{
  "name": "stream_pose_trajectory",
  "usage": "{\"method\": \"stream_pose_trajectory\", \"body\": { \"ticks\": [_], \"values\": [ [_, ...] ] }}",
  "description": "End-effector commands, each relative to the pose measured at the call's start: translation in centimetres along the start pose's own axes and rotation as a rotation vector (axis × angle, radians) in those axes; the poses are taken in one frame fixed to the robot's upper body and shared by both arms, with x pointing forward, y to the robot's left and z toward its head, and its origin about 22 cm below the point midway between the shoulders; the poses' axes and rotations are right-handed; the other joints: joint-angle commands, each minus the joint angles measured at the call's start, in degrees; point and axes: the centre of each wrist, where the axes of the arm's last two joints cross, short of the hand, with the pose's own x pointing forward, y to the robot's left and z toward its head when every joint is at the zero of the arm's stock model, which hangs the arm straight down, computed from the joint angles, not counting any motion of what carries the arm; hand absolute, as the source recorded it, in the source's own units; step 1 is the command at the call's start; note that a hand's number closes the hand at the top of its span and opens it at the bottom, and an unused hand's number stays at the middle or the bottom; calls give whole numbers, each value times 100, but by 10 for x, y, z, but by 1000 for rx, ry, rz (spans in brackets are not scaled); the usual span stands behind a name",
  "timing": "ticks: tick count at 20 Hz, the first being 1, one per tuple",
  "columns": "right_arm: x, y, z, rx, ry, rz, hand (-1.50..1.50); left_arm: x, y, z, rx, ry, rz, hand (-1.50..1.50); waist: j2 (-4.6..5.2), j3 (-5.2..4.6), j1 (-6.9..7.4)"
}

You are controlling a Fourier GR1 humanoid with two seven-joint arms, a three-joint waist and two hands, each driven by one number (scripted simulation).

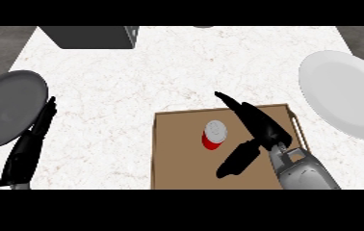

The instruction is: Pick the can from the tray and place it in the plate

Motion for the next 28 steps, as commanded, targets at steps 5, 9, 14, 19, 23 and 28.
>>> {"method": "stream_pose_trajectory", "body": {
  "ticks": [5,9,14,19,23,28],
  "values": [
    [-17,4,-5,50,41,34,-150,-3,-9,16,8,-4,-11,0,-3,1,-10],
    [-3,26,-17,45,35,24,-150,12,-2,1,23,9,21,0,-3,1,-12],
    [-27,29,-24,59,5,24,-150,3,-3,6,-3,-10,-8,0,-1,1,-12],
    [-21,48,-39,11,-60,-18,150,4,6,6,7,-2,4,0,-1,2,-1],
    [-78,-39,-21,-46,-13,80,150,-2,-7,8,13,6,24,0,16,6,-16],
    [-136,-147,49,-233,234,307,150,-6,6,11,52,21,7,0,89,53,-363]
  ]
}}
